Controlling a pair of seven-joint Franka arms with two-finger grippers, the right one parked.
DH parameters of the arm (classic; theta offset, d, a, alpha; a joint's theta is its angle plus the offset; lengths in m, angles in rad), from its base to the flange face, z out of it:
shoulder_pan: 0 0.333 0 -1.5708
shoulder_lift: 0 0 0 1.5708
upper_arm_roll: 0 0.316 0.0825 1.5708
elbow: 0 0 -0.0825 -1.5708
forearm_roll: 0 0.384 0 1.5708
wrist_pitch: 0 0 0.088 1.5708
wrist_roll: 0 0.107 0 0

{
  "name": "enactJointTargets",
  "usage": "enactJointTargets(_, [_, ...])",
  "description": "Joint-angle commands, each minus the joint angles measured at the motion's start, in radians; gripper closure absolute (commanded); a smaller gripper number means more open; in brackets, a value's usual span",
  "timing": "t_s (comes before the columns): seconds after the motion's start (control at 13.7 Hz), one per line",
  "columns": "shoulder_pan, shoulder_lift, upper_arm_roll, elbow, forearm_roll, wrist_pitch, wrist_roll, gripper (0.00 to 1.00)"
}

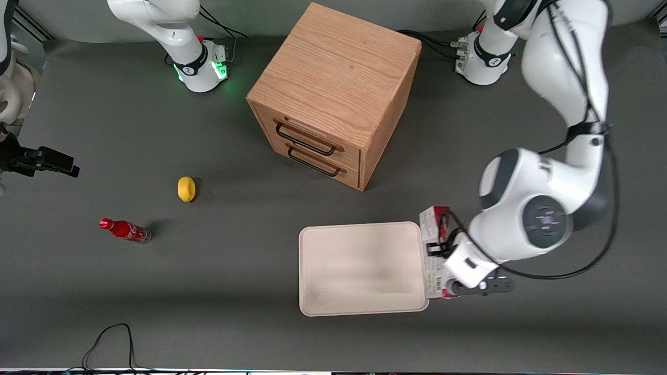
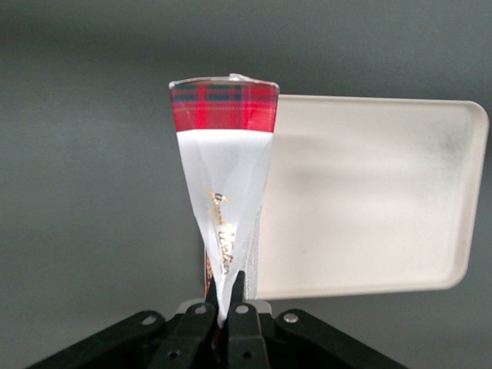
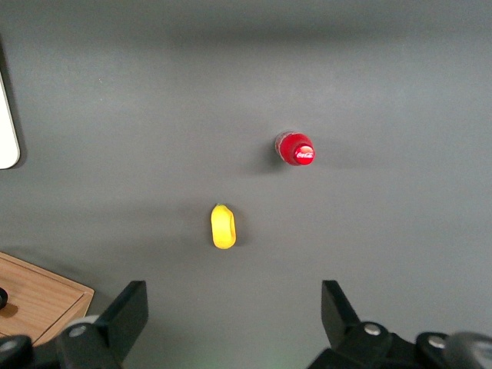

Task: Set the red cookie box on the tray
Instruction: 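Carry the held box toward the white tray with the left gripper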

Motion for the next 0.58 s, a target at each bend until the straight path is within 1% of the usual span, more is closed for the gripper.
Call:
enactJointTargets(0.0, [-0.048,0.071,0.044,0.056,0.038,0.053,-0.04,1.0])
enactJointTargets(0.07, [-0.056,0.092,0.045,0.051,0.068,0.094,-0.039,1.0])
enactJointTargets(0.29, [-0.069,0.16,0.045,0.046,0.073,0.188,-0.057,1.0])
enactJointTargets(0.51, [-0.069,0.174,0.044,0.028,0.075,0.195,-0.065,1.0])
